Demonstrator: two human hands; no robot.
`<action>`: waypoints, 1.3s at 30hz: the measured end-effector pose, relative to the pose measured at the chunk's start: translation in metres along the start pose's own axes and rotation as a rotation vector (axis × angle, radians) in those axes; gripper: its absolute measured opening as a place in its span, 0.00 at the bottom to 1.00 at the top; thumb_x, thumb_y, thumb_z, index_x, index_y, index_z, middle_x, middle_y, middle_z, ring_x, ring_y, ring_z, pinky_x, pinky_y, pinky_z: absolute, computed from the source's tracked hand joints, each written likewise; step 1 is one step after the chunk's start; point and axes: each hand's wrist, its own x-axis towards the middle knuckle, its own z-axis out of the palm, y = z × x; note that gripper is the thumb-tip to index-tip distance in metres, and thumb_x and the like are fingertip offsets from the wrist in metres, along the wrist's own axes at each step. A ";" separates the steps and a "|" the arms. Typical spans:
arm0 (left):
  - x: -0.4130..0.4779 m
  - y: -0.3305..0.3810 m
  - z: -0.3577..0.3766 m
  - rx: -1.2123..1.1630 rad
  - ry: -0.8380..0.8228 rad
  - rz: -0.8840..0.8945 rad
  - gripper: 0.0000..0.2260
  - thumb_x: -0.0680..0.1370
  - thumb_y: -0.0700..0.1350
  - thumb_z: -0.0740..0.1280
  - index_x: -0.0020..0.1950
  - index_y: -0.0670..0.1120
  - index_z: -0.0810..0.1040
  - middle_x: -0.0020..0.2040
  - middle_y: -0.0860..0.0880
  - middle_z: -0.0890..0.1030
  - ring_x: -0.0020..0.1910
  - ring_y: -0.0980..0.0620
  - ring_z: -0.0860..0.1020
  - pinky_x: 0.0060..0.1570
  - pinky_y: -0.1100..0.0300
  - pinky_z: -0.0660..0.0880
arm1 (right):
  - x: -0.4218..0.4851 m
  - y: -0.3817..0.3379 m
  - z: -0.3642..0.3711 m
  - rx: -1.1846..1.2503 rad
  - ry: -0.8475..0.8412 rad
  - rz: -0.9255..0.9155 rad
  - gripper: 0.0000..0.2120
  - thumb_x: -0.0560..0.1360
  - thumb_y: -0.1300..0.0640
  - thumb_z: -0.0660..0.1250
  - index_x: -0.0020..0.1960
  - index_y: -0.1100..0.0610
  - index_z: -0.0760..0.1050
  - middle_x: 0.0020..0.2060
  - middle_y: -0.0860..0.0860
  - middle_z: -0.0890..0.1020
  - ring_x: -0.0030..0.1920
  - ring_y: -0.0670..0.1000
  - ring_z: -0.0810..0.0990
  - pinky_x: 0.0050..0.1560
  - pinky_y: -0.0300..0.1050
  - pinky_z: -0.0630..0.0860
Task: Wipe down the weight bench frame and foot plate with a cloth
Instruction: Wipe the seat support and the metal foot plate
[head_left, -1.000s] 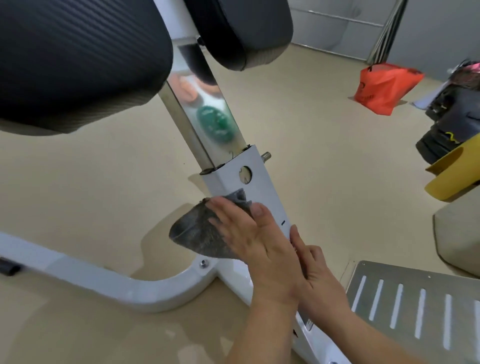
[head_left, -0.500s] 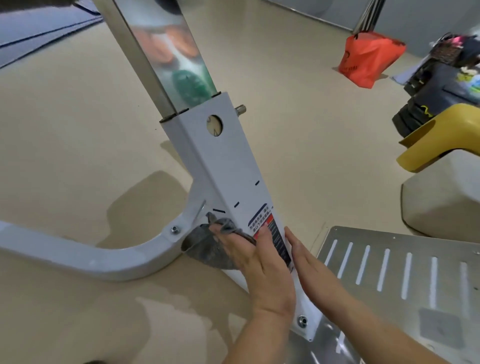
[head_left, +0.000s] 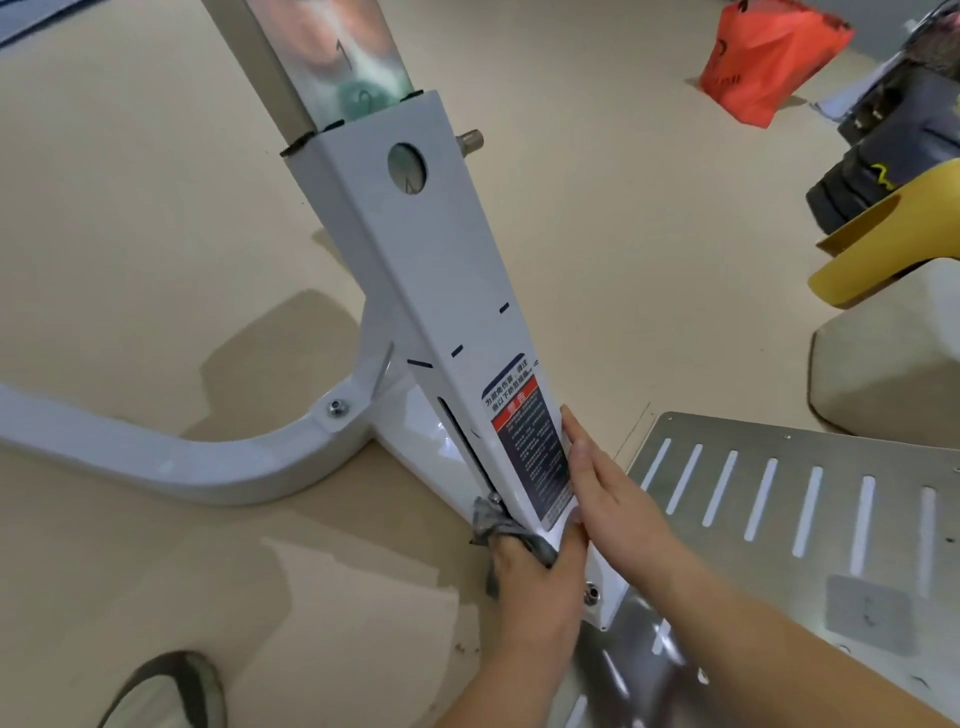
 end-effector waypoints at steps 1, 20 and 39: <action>0.000 -0.002 0.000 -0.003 -0.044 -0.025 0.54 0.59 0.78 0.70 0.79 0.57 0.59 0.73 0.56 0.73 0.70 0.54 0.74 0.72 0.50 0.72 | 0.001 0.001 -0.002 0.016 -0.011 0.003 0.22 0.79 0.28 0.42 0.73 0.20 0.53 0.68 0.22 0.63 0.74 0.38 0.65 0.71 0.43 0.64; 0.003 0.010 0.044 0.023 0.290 -0.135 0.34 0.74 0.62 0.72 0.72 0.50 0.61 0.69 0.46 0.73 0.67 0.45 0.74 0.70 0.45 0.73 | 0.003 0.015 -0.009 0.229 -0.145 0.128 0.20 0.78 0.26 0.40 0.69 0.16 0.56 0.64 0.20 0.67 0.73 0.38 0.63 0.80 0.52 0.58; -0.049 0.052 -0.010 0.157 0.063 0.041 0.09 0.84 0.44 0.62 0.60 0.54 0.80 0.53 0.53 0.85 0.54 0.55 0.83 0.56 0.62 0.77 | -0.020 -0.009 -0.033 0.339 -0.182 0.283 0.25 0.74 0.25 0.55 0.62 0.33 0.80 0.65 0.39 0.80 0.65 0.44 0.78 0.54 0.48 0.80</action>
